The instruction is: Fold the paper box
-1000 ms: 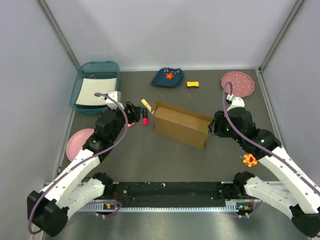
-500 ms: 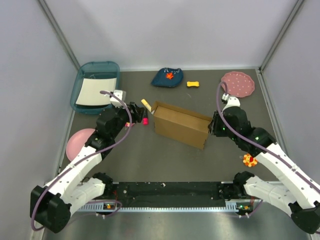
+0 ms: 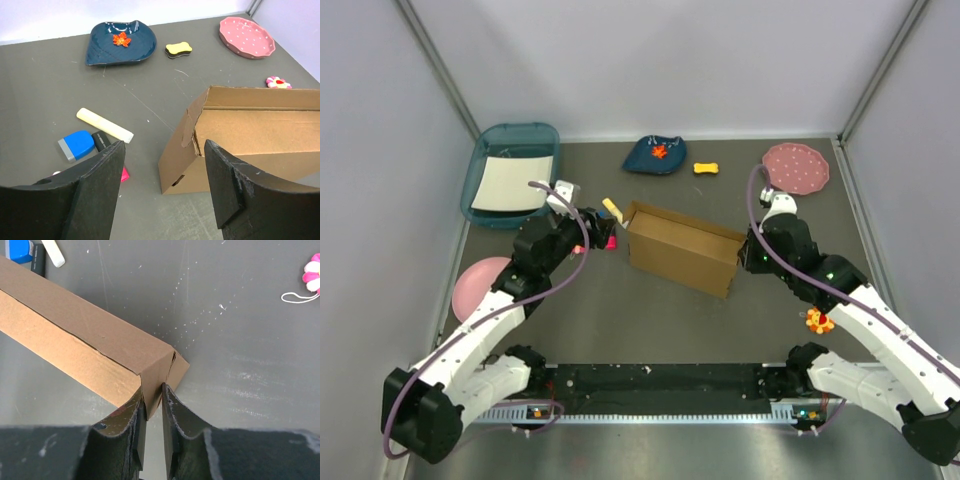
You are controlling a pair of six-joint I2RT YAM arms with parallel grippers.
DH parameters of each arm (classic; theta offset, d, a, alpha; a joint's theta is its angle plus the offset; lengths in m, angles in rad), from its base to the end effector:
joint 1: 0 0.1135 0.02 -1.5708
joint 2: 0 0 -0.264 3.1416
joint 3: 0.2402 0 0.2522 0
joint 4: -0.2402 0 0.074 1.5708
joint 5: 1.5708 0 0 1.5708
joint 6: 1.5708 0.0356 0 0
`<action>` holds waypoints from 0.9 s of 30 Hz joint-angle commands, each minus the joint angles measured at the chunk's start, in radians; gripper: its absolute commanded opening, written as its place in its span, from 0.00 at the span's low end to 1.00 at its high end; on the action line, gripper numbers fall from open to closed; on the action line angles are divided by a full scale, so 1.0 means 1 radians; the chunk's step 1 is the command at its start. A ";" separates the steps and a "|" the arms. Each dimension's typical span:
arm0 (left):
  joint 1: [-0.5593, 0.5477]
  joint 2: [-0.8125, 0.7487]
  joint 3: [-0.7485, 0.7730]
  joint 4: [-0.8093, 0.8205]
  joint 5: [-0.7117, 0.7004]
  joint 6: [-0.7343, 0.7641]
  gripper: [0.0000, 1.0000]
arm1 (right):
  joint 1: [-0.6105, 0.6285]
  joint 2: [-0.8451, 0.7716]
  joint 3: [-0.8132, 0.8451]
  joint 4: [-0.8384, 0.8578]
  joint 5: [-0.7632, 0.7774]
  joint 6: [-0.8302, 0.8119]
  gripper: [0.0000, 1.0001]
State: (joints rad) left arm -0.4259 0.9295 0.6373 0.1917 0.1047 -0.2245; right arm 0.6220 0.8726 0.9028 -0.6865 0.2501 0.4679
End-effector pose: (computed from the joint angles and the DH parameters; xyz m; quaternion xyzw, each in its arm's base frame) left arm 0.2013 -0.0954 0.3010 0.1094 0.7334 -0.2508 0.6223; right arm 0.1508 0.0973 0.3169 -0.0136 0.8919 0.1314 0.4326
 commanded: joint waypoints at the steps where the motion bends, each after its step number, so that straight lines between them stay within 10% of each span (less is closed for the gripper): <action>1: 0.007 0.020 0.002 0.083 0.049 0.047 0.70 | 0.016 -0.007 -0.005 0.022 0.029 -0.026 0.17; 27: 0.006 0.221 0.038 0.219 0.184 0.065 0.56 | 0.051 -0.007 0.018 0.016 0.048 -0.038 0.15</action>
State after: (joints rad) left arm -0.4248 1.1408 0.6365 0.3187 0.2478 -0.1623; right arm 0.6502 0.8726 0.9028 -0.6849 0.2817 0.4446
